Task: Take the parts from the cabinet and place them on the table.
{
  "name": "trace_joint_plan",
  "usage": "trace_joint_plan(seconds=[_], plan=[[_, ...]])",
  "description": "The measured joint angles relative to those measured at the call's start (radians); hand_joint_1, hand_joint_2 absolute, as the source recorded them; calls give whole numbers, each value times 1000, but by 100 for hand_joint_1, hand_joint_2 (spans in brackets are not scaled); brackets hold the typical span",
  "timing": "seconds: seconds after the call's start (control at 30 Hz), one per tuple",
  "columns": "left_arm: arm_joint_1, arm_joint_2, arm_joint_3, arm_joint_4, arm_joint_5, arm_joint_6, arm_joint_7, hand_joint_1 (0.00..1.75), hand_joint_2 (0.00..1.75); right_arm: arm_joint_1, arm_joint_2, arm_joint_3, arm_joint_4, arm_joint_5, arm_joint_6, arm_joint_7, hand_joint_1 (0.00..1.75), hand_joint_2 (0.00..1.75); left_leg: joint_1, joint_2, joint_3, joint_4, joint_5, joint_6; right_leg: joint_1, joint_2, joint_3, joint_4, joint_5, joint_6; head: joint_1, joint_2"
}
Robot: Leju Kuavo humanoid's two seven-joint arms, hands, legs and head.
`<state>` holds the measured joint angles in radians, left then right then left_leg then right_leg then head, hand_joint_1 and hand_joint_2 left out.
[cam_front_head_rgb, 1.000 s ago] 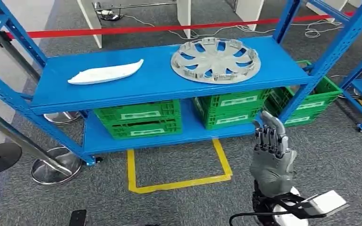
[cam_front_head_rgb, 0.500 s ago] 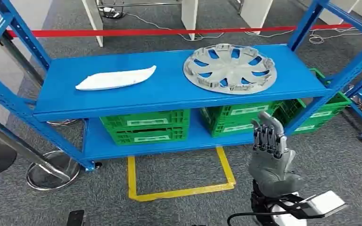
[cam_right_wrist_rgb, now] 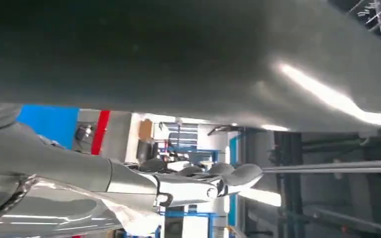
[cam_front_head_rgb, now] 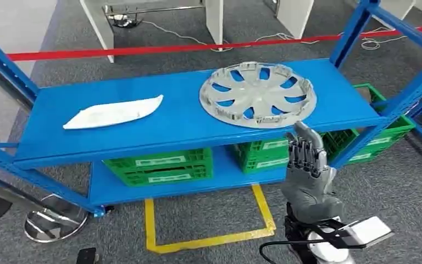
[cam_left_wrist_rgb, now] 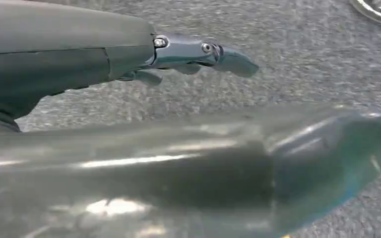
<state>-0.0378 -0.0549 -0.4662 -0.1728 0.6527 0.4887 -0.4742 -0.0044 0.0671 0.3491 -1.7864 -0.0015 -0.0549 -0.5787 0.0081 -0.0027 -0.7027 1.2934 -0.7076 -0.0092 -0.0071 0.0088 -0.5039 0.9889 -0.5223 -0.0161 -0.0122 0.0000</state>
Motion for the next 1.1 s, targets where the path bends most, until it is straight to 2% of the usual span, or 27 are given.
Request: trace_joint_plan(seconds=[0.03,0.07,0.1,0.13,0.17,0.23,0.3,0.33,0.37,0.4,0.43,0.47,0.5,0.53,0.6,0.63,0.67,0.77,0.8,0.83,0.87,0.93,0.97,1.0,1.03,1.07,1.1], plan=[[0,1,0,0,0,0,0,0,0,0,0,2,0,0,0,2,0,0,2,0,0,-40,14,-1,-1,1,21,0,-15,2,1,0],[-1,3,0,0,-2,0,-2,0,0,0,0,5,2,0,0,2,0,0,3,0,5,-107,82,-1,-2,2,45,0,-33,5,0,0],[2,3,0,2,-3,1,-3,0,0,1,0,5,4,0,0,2,0,0,4,0,9,-182,208,-1,-3,1,45,-1,-50,14,0,0],[2,4,0,4,-3,2,-5,0,0,0,0,6,7,-1,-1,2,0,0,1,1,-9,-239,288,1,1,6,74,15,-64,19,-2,0],[2,5,0,5,-3,5,-3,0,0,0,0,6,9,-2,-1,3,0,0,0,1,-1,-236,329,7,4,9,57,13,-79,26,0,0],[0,5,0,5,-7,8,2,0,0,3,0,6,10,-7,-3,6,0,0,-7,0,0,-228,325,21,-4,7,66,1,-90,37,3,0],[-6,8,-2,5,-18,19,18,0,0,6,0,6,11,-24,-3,15,0,0,-1,-1,10,-241,321,33,-7,4,78,-2,-105,48,3,0],[-7,10,-2,5,-21,29,21,0,0,8,0,6,11,-35,-2,13,0,0,-2,-1,18,-245,315,43,-6,0,63,33,-124,50,4,0],[-8,11,-2,5,-22,32,21,0,0,10,0,6,13,-40,1,12,0,0,-3,0,22,-246,310,48,-5,0,23,100,-153,51,4,0],[-8,10,-3,5,-22,35,21,0,0,14,0,6,14,-45,3,12,0,0,-4,0,25,-246,304,50,-5,0,-34,190,-186,53,3,0],[-9,10,-4,5,-22,39,23,0,0,20,0,6,17,-49,6,12,0,0,-5,0,27,-246,299,52,-5,0,-90,267,-206,54,3,0],[-10,8,-6,5,-22,41,26,0,0,24,0,5,20,-50,9,13,0,0,-6,0,30,-246,293,52,-5,0,-136,316,-206,54,4,0],[-9,8,-8,5,-22,42,31,0,0,25,0,5,25,-53,11,13,0,0,-7,-1,36,-246,288,52,-5,0,-158,318,-182,52,4,0],[-9,8,-9,5,-23,42,35,0,0,24,0,5,29,-54,14,13,0,0,-8,-2,45,-246,282,51,-5,0,-157,271,-127,48,3,0],[-10,6,-13,5,-24,42,44,0,0,22,0,5,33,-54,17,13,0,0,-10,-4,65,-246,271,49,-2,-1,-106,113,-11,38,4,0],[-9,3,-16,5,-25,42,48,0,0,20,0,4,35,-54,18,14,0,0,-10,-4,69,-248,267,45,1,-4,-87,50,19,31,4,0],[-12,1,-17,5,-25,42,50,0,0,18,0,5,37,-54,20,16,0,0,-16,-6,69,-242,263,39,4,-5,-76,38,15,29,2,0],[-10,-3,-18,5,-25,42,57,0,0,17,0,3,40,-52,22,16,0,0,-11,-4,72,-252,268,25,8,2,-74,38,20,23,3,0],[-11,-3,-18,5,-25,42,59,0,0,16,0,3,40,-51,25,19,0,0,-12,-4,72,-248,262,19,-1,0,-65,24,28,14,1,0],[-11,-2,-18,5,-25,42,61,0,0,15,0,3,41,-48,26,20,0,0,-11,-3,67,-230,246,15,-2,-2,-59,18,30,11,2,0],[-11,-2,-18,5,-25,42,61,0,0,12,0,3,41,-49,27,20,0,0,-10,-3,50,-184,213,10,-2,-4,-55,17,29,6,-1,0],[-10,-2,-18,5,-25,42,63,0,0,11,0,2,46,-47,28,24,0,0,-5,-3,-16,-29,139,2,-1,-6,-52,17,27,2,-1,0],[-9,-2,-18,5,-24,42,63,0,0,10,0,2,49,-43,27,34,0,0,-3,-3,-42,29,120,-1,-1,-6,-52,17,26,1,1,0],[-8,-2,-18,5,-24,42,64,0,0,10,0,2,53,-34,26,49,0,0,-2,-3,-47,42,125,-3,-1,-6,-52,17,25,1,-1,0],[-8,-2,-18,5,-24,41,65,0,0,10,0,2,56,-26,23,61,0,0,1,-3,-31,12,151,-4,-2,-4,-50,18,24,2,-1,0],[-8,-2,-18,5,-24,41,65,0,0,10,0,2,59,-21,20,68,0,0,3,-3,-2,-47,188,-4,-2,-3,-48,18,23,3,0,0],[-9,-1,-18,5,-24,41,65,0,0,10,-1,2,63,-17,20,71,0,0,5,-2,48,-145,236,-4,-2,-2,-43,18,20,6,-1,0]])
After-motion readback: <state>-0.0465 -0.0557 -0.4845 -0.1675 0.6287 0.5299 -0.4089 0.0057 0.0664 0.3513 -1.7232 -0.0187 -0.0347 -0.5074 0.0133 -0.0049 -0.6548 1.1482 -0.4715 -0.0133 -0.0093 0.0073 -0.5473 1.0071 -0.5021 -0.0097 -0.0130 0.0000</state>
